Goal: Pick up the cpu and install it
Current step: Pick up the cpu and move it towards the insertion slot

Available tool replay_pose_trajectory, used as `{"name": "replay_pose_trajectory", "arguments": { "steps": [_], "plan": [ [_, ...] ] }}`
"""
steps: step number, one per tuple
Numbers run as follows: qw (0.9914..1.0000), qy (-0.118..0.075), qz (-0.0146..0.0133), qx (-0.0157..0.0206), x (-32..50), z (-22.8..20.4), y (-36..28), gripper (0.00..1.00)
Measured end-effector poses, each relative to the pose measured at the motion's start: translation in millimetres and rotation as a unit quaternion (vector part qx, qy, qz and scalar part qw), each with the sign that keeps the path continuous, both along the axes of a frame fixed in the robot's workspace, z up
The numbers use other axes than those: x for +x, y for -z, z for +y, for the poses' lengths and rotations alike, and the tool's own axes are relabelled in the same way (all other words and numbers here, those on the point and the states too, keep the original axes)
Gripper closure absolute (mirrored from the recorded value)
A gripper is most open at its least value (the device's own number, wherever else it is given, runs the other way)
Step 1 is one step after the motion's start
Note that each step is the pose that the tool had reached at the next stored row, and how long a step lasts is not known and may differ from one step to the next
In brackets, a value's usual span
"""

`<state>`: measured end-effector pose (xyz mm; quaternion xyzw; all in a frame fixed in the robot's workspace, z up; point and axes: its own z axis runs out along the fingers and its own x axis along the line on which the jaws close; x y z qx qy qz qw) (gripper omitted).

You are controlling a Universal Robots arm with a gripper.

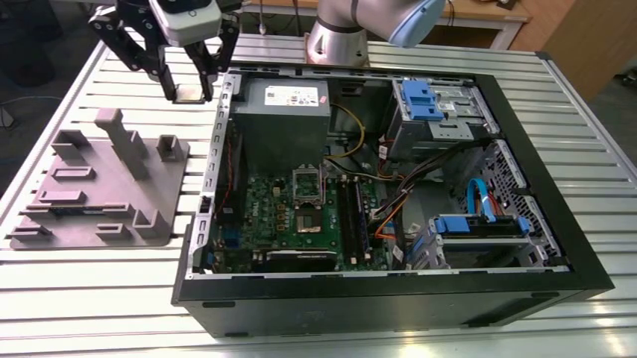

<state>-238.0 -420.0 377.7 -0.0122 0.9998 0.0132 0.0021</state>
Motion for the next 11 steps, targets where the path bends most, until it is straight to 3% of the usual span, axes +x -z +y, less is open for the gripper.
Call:
{"name": "replay_pose_trajectory", "arguments": {
  "steps": [11],
  "plan": [
    [1.0, 0.0, 0.0, 0.0, 3.6, 0.0, 0.0, 0.53]
  ]
}}
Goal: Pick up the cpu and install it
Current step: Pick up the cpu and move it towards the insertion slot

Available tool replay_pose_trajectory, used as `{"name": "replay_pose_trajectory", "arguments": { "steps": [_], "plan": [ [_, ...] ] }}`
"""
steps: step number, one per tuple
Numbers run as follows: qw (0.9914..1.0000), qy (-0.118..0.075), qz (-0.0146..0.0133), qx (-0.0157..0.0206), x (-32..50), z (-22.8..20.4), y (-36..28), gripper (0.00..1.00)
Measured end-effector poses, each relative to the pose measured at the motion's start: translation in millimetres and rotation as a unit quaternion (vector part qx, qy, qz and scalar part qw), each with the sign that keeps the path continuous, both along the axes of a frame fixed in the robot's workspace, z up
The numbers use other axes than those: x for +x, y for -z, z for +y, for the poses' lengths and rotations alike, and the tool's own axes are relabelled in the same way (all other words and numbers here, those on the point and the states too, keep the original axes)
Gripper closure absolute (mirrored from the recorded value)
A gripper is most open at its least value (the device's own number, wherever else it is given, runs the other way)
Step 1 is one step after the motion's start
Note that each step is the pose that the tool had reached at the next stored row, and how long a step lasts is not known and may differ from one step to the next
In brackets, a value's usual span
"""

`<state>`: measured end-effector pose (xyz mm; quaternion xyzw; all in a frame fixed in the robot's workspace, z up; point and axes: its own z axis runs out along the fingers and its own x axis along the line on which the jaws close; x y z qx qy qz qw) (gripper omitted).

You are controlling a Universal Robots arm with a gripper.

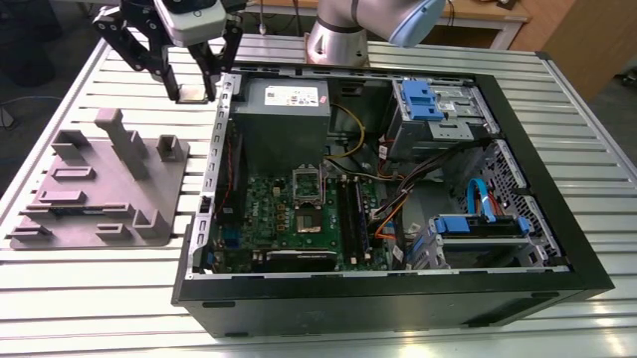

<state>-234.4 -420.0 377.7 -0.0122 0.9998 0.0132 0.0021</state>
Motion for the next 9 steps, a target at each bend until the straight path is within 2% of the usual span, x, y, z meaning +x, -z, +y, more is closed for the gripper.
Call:
{"name": "replay_pose_trajectory", "arguments": {
  "steps": [9],
  "plan": [
    [1.0, 0.0, 0.0, 0.0, 3.0, 0.0, 0.0, 0.53]
  ]
}}
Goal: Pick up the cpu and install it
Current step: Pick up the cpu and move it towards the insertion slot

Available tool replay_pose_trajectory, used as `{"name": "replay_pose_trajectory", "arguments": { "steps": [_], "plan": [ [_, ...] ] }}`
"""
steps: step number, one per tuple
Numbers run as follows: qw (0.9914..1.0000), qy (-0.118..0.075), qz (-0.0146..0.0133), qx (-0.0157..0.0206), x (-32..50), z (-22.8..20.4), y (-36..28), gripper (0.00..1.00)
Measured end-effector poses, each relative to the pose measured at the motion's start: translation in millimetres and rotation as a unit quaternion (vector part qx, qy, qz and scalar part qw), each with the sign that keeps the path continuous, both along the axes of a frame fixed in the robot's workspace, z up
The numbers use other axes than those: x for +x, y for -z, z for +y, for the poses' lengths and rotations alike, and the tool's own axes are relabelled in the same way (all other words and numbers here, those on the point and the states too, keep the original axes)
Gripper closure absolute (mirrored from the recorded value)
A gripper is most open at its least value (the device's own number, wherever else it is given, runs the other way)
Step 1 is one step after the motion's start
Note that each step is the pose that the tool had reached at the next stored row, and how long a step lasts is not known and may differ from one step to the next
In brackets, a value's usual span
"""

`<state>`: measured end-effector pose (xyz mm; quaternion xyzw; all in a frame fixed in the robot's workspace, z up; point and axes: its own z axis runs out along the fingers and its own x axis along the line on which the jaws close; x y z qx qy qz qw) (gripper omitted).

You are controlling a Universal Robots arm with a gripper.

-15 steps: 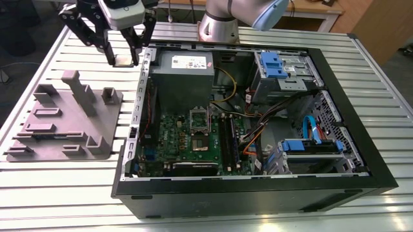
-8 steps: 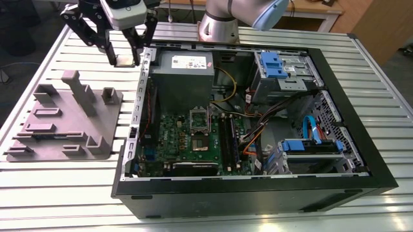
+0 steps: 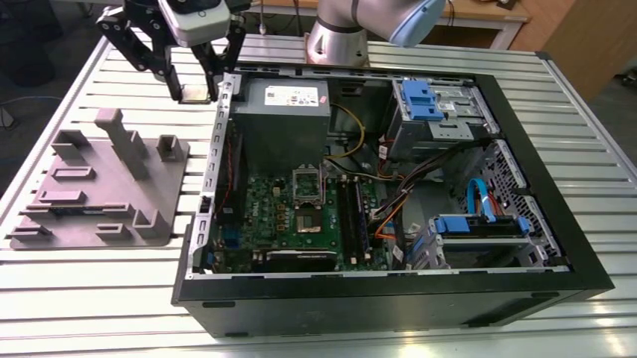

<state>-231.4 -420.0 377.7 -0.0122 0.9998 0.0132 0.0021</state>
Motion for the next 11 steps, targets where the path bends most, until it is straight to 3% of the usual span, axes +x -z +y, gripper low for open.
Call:
{"name": "replay_pose_trajectory", "arguments": {
  "steps": [11],
  "plan": [
    [1.0, 0.0, 0.0, 0.0, 3.8, 0.0, 0.0, 0.53]
  ]
}}
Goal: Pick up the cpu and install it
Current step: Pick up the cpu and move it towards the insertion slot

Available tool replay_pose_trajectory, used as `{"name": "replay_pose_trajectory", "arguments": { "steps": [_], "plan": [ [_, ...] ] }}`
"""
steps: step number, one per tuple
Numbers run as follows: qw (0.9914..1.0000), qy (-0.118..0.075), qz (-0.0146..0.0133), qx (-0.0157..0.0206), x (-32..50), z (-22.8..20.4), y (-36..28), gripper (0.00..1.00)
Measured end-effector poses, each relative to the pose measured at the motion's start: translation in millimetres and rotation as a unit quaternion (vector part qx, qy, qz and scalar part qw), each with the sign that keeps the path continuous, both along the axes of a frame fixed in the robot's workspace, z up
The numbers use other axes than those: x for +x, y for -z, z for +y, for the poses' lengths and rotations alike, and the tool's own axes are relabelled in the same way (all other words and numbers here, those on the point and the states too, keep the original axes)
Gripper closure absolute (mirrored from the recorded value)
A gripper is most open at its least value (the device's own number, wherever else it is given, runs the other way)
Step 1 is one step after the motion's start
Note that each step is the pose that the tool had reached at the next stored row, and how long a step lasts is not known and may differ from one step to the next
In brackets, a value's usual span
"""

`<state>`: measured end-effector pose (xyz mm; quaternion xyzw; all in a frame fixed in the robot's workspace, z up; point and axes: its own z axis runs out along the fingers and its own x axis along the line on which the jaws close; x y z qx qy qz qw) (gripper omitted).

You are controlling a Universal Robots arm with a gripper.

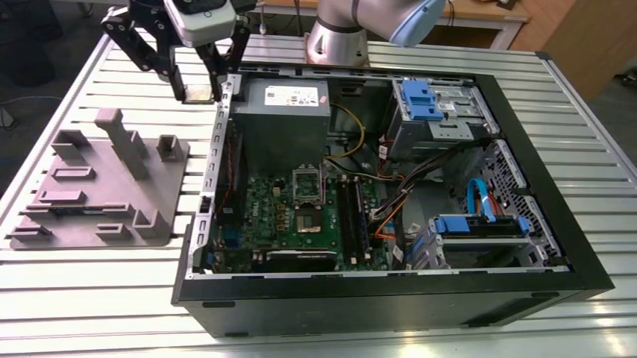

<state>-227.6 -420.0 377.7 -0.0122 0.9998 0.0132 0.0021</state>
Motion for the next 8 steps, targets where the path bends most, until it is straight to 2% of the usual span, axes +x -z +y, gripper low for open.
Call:
{"name": "replay_pose_trajectory", "arguments": {
  "steps": [8],
  "plan": [
    [1.0, 0.0, 0.0, 0.0, 3.2, 0.0, 0.0, 0.53]
  ]
}}
